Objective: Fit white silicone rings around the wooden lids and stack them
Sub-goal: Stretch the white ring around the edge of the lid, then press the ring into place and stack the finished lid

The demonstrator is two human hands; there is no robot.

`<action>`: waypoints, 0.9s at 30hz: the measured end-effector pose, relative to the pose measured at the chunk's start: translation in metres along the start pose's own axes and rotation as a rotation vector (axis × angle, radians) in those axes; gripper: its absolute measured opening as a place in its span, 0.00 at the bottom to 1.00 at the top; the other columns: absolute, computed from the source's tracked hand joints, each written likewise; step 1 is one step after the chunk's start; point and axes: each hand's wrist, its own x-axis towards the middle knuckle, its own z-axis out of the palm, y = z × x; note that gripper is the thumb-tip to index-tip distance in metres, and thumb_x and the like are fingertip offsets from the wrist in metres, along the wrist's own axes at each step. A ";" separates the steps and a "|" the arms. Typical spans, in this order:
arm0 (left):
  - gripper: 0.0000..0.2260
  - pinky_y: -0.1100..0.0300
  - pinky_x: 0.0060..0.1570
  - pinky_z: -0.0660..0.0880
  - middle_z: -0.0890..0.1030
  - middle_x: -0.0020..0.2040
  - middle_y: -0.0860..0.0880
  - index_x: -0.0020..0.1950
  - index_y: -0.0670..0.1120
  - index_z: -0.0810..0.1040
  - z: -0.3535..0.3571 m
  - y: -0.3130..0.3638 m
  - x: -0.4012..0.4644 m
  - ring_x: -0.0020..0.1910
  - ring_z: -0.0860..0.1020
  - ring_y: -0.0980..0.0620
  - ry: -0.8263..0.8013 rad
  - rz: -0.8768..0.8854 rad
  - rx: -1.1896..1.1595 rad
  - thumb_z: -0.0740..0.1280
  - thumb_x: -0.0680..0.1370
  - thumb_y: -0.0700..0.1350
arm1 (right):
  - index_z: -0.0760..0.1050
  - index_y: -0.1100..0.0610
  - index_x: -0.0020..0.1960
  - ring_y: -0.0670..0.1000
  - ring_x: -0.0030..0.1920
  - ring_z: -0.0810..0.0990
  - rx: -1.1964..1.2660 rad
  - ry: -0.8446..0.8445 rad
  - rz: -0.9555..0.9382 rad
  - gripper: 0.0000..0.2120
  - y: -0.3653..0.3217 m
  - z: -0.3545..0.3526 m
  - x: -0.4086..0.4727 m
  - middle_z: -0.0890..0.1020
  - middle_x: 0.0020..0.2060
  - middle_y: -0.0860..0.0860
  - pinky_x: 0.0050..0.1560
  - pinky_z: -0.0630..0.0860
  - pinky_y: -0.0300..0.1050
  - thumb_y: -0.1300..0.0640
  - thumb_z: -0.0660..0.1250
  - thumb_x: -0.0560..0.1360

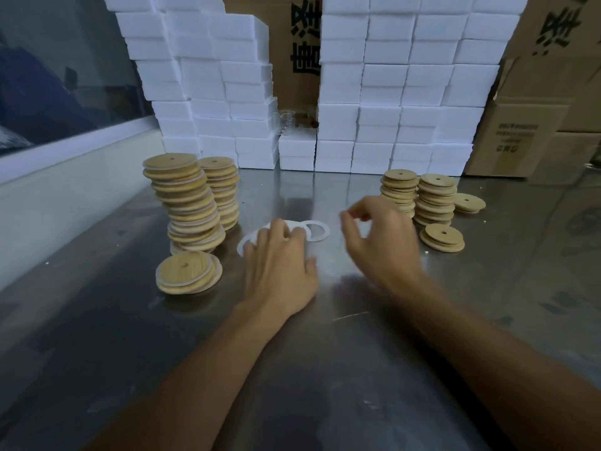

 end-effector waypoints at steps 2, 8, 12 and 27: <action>0.17 0.49 0.57 0.67 0.73 0.61 0.47 0.63 0.49 0.74 0.002 -0.006 0.003 0.60 0.70 0.46 0.039 -0.072 0.095 0.61 0.79 0.55 | 0.79 0.58 0.54 0.58 0.56 0.76 -0.132 0.050 0.122 0.09 0.031 -0.012 -0.003 0.81 0.52 0.55 0.56 0.72 0.55 0.55 0.66 0.77; 0.08 0.55 0.46 0.69 0.80 0.52 0.45 0.54 0.44 0.81 0.000 -0.010 0.003 0.50 0.74 0.46 0.116 -0.104 0.070 0.66 0.77 0.44 | 0.71 0.56 0.65 0.63 0.69 0.65 -0.362 -0.148 0.586 0.21 0.064 -0.026 0.001 0.69 0.67 0.59 0.67 0.62 0.62 0.49 0.64 0.75; 0.05 0.54 0.44 0.73 0.81 0.50 0.47 0.51 0.46 0.83 -0.004 -0.018 0.002 0.49 0.76 0.47 0.134 -0.124 -0.012 0.69 0.77 0.44 | 0.73 0.57 0.62 0.63 0.69 0.64 -0.413 -0.140 0.609 0.20 0.069 -0.025 0.005 0.70 0.66 0.60 0.67 0.62 0.62 0.48 0.64 0.75; 0.02 0.50 0.47 0.70 0.74 0.48 0.45 0.48 0.43 0.76 -0.012 -0.016 0.002 0.50 0.71 0.44 0.162 -0.035 -0.065 0.64 0.78 0.40 | 0.72 0.58 0.61 0.62 0.60 0.73 -0.289 -0.101 0.615 0.31 0.065 -0.024 0.001 0.74 0.61 0.60 0.61 0.69 0.57 0.39 0.72 0.68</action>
